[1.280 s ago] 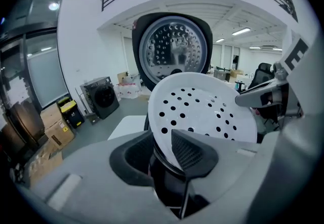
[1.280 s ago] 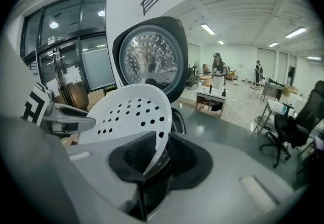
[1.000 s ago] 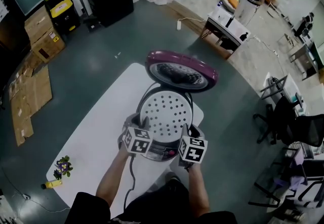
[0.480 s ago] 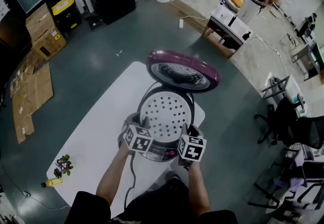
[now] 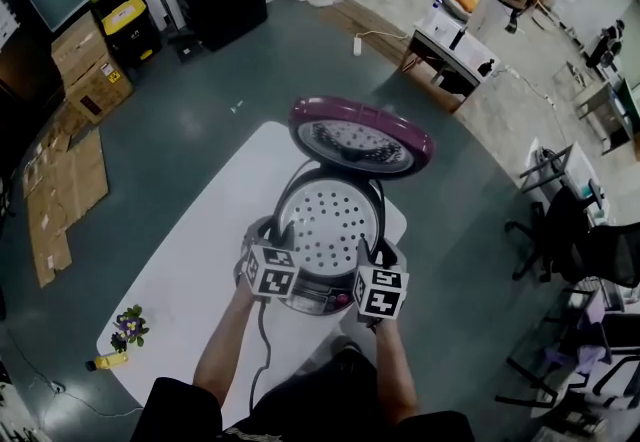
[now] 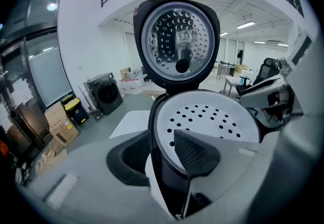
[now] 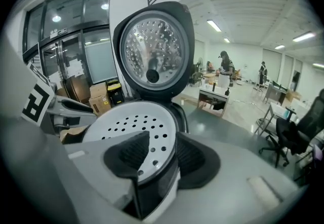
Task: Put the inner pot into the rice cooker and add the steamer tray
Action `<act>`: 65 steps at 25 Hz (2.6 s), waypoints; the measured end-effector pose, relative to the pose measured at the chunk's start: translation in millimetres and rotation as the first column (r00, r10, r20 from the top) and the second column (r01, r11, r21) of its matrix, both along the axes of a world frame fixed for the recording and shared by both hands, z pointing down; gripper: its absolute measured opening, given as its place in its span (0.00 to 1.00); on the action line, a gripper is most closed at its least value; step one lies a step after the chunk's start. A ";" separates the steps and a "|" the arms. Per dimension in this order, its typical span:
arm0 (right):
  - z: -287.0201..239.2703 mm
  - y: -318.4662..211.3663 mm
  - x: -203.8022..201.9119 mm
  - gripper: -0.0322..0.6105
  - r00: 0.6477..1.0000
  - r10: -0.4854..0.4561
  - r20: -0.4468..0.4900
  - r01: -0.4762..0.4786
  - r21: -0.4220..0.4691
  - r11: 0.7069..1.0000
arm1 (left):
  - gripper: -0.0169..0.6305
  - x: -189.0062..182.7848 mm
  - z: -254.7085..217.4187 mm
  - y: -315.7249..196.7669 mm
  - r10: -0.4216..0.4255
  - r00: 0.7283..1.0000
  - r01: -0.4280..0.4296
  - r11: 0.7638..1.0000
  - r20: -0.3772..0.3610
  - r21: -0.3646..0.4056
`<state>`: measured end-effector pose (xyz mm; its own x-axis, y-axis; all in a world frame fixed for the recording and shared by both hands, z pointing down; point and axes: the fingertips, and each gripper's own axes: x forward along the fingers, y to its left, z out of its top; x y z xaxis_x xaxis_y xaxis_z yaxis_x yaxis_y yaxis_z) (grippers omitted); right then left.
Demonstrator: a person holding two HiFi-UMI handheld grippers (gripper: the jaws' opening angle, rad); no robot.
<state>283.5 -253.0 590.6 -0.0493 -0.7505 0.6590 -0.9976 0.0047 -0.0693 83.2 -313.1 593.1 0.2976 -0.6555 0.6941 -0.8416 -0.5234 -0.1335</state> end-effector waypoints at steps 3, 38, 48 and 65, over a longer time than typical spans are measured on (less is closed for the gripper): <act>-13.0 -0.6 1.5 0.31 1.000 -0.009 -0.012 0.009 0.039 0.999 | 0.27 2.3 -13.0 0.7 -0.006 1.000 0.007 1.000 -0.025 0.030; -195.5 69.5 -320.1 0.27 0.553 -0.831 -0.061 0.706 0.564 0.429 | 0.17 -255.0 -188.7 222.6 -0.629 0.751 0.640 0.621 -0.200 0.453; -187.3 131.5 -405.2 0.17 0.354 -0.933 -0.059 0.774 0.579 0.257 | 0.07 -316.4 -180.1 327.8 -0.801 0.559 0.783 0.425 -0.214 0.454; -177.7 146.5 -409.5 0.06 0.314 -0.945 -0.089 0.805 0.552 0.216 | 0.05 -316.2 -165.4 347.3 -0.830 0.514 0.816 0.396 -0.216 0.420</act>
